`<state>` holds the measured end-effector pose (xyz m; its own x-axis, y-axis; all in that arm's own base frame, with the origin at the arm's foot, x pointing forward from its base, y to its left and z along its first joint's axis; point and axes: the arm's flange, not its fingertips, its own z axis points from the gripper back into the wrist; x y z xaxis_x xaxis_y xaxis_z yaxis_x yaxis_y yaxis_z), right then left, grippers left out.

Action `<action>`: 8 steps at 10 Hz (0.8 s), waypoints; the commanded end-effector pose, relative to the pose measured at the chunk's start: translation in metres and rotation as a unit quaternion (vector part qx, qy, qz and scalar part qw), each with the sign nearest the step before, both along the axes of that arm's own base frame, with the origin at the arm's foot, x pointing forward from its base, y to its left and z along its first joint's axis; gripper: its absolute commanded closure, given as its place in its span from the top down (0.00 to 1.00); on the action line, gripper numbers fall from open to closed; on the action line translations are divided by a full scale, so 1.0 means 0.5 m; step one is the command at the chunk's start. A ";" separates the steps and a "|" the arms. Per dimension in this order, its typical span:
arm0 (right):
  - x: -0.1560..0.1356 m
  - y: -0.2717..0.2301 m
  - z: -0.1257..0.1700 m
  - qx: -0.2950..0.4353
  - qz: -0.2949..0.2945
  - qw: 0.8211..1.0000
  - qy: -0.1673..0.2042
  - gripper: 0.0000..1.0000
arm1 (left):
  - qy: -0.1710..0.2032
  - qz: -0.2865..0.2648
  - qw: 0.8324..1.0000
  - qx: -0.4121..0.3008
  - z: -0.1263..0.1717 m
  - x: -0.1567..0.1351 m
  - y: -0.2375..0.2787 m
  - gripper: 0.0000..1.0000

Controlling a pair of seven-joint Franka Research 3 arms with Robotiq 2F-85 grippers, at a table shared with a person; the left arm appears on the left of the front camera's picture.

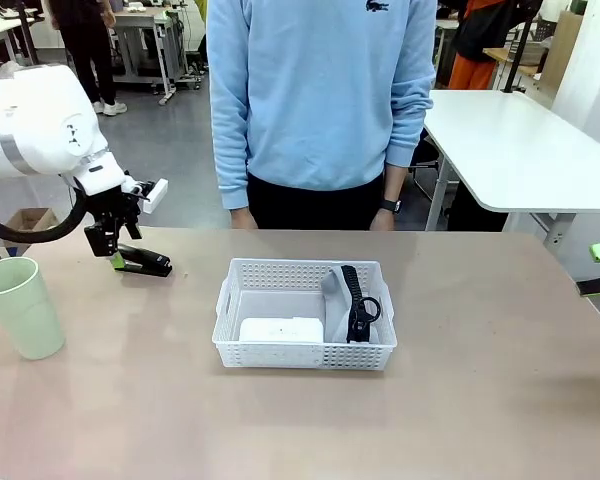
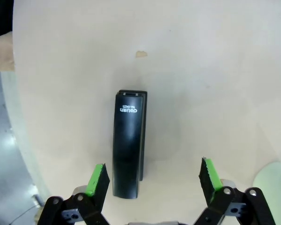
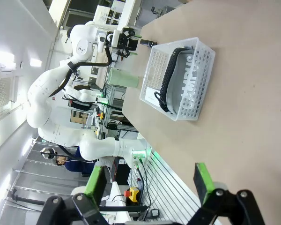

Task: Efficiently arrange items inside the basket to fit them all.
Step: Pick up the Stapler and place it inside the Organizing basket.

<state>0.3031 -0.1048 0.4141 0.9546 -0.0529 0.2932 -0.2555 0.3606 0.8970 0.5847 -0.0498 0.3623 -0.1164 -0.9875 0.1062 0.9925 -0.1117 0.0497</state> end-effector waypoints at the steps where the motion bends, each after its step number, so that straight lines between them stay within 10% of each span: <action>1: -0.002 -0.005 0.001 0.003 0.003 1.000 -0.008 1.00 | 0.002 0.002 1.000 0.022 -0.013 0.025 -0.015 1.00; 8: -0.002 -0.005 0.001 0.003 0.003 1.000 -0.008 1.00 | 0.036 -0.002 0.999 0.039 -0.068 0.065 -0.029 1.00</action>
